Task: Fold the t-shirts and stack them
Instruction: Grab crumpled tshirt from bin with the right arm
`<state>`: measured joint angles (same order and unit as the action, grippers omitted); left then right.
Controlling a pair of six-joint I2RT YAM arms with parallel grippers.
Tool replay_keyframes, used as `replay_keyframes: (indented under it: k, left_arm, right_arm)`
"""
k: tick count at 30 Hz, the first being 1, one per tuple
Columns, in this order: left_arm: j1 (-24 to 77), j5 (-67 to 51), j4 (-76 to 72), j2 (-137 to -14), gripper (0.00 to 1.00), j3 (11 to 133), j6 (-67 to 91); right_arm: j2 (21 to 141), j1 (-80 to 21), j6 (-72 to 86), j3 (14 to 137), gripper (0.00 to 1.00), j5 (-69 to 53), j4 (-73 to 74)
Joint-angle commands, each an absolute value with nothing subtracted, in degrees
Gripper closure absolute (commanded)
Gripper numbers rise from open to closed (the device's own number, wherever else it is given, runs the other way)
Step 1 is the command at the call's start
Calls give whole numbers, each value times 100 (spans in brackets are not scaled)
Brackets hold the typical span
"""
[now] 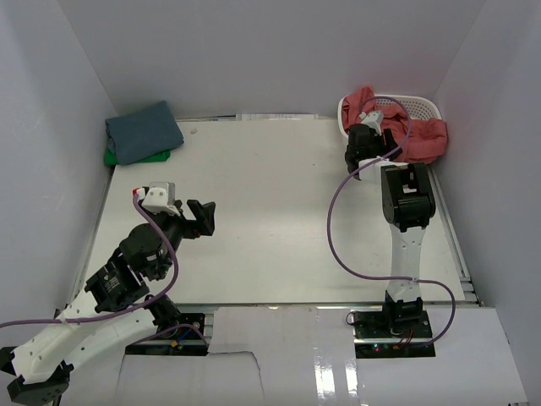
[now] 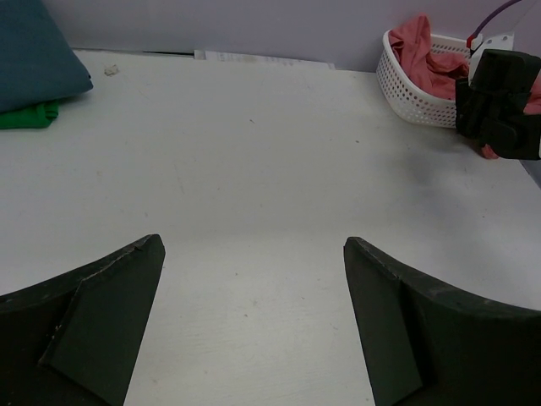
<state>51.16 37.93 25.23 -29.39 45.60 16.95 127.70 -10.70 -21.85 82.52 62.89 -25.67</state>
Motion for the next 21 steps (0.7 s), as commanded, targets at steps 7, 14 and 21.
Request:
replay_keyframes:
  k: [7,14,21]
  left_arm:
    - [5115,3797,2505,-3014,2,4553,1644]
    - [5107,3797,2514,-3032,2,4553,1644]
    - [5115,3806,2522,-3050,2,4562,1644]
  right_arm:
    - [12858,-967,-1776,8710,92,6284,-2444]
    - [12612,-967,-1591,8499,92,6425,-2189]
    - [12209,-1002,-1301,8710,92,6575,-1591]
